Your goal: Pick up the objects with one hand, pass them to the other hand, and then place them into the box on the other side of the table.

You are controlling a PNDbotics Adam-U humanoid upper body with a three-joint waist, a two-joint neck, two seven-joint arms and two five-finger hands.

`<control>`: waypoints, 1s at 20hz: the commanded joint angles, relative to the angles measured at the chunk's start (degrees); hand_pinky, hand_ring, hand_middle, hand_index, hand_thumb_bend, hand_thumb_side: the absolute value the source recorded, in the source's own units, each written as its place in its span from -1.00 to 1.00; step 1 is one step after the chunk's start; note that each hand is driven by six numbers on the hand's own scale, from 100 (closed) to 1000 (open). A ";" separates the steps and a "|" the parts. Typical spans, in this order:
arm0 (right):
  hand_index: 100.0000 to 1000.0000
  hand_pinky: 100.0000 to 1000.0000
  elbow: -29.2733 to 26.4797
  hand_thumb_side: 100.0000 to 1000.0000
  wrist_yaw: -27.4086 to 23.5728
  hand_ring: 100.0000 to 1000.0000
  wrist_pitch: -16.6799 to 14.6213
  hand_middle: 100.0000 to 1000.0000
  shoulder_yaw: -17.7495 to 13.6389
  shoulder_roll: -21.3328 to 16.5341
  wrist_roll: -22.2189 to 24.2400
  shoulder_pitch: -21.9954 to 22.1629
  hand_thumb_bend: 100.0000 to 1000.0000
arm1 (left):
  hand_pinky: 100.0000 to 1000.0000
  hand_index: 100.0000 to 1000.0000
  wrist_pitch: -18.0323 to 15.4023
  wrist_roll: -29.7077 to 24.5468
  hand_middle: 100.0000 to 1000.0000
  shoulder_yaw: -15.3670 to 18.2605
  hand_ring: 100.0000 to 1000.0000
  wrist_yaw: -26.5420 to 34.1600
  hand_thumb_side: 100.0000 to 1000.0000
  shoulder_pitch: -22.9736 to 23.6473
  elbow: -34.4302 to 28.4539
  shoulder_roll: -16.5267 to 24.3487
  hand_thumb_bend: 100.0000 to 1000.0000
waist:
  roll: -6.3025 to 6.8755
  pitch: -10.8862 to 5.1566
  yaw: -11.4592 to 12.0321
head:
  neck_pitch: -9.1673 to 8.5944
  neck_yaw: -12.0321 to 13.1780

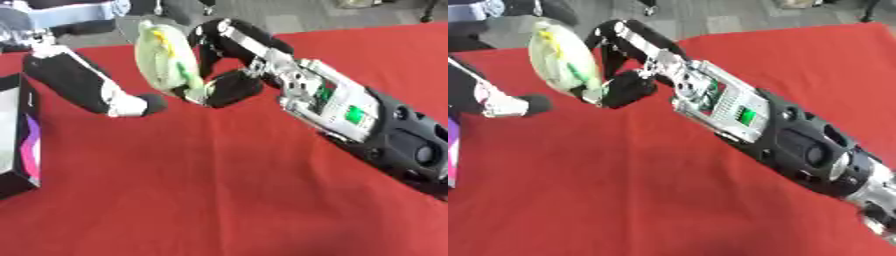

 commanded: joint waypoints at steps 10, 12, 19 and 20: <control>-0.35 0.26 -0.81 -1.00 1.34 -0.15 -0.63 -0.57 0.23 -0.14 2.21 -1.09 -0.42 | 0.64 0.62 -0.14 2.67 0.50 -0.08 0.68 -4.39 -0.32 -0.40 -0.77 0.34 -0.35 | -0.28 -1.12 -0.20 | -1.31 0.19; -0.36 0.26 -0.81 -1.00 1.21 -0.15 -0.76 -0.57 0.15 -0.14 2.19 -1.04 -0.42 | 0.60 0.59 -0.16 2.68 0.44 -0.20 0.63 -4.39 -0.31 -0.34 -0.58 0.27 -0.38 | -0.29 -1.05 -0.24 | -1.31 0.31; -0.36 0.25 -0.81 -1.00 0.87 -0.15 -2.01 -0.58 0.04 -0.26 2.39 -0.82 -0.43 | 0.47 0.34 -1.39 0.88 0.21 -0.38 0.45 -4.67 -0.45 0.07 0.37 -0.17 -0.71 | -0.36 -0.93 -0.36 | -1.48 0.43; -0.36 0.25 -0.81 -1.00 0.86 -0.15 -2.06 -0.58 0.02 -0.28 2.32 -0.77 -0.43 | 0.46 0.32 -1.39 0.87 0.19 -0.37 0.43 -4.63 -0.45 0.09 0.38 -0.16 -0.71 | -0.35 -0.89 -0.35 | -1.53 0.47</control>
